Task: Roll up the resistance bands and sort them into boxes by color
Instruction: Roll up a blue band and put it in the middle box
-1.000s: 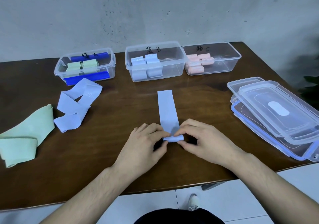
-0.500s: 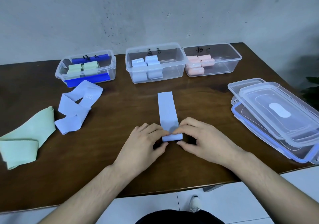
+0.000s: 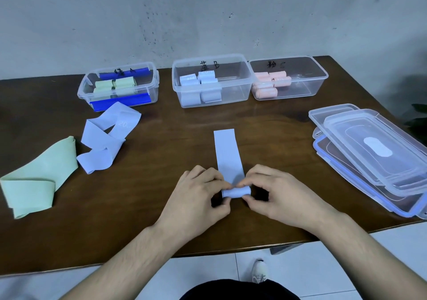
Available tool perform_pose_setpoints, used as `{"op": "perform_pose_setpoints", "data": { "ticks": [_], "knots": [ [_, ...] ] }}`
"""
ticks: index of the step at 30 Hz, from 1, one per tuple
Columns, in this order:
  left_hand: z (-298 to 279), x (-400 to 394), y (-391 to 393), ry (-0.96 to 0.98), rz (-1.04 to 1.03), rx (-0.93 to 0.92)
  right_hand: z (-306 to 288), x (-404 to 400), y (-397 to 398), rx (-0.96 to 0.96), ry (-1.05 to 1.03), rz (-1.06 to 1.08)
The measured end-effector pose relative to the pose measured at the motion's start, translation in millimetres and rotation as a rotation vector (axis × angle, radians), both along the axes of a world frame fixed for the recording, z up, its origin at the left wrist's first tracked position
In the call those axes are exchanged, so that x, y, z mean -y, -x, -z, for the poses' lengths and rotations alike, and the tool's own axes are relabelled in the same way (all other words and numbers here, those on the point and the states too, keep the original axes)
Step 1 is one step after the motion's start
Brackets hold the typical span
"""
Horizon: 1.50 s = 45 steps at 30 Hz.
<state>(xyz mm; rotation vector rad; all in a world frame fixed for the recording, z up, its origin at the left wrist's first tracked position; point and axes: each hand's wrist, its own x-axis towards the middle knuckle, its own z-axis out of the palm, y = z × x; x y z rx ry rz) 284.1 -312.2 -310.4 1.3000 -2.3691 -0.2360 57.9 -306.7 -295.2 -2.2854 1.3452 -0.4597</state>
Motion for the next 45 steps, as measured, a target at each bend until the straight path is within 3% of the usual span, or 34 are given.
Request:
{"op": "perform_pose_setpoints", "data": {
  "ticks": [8, 21, 27, 36, 45],
  "knots": [
    [-1.1, 2.1, -0.3, -0.064, -0.025, 0.009, 3.2, -2.5, -3.7, 0.012, 0.043, 0.029],
    [3.8, 2.9, 1.9, -0.04, -0.079, -0.148, 6.2, 3.0, -3.6, 0.062, 0.052, 0.061],
    [2.9, 8.1, 0.6, -0.089, -0.077, -0.139, 4.5, 3.0, -5.0, 0.04, 0.069, 0.059],
    [6.6, 8.8, 1.8, 0.027, -0.058, -0.128, 3.7, 12.0, -4.7, 0.005, 0.04, 0.052],
    [2.2, 16.1, 0.0, -0.054, -0.075, -0.083, 0.5, 15.8, -5.6, -0.073, 0.094, 0.033]
  ]
}}
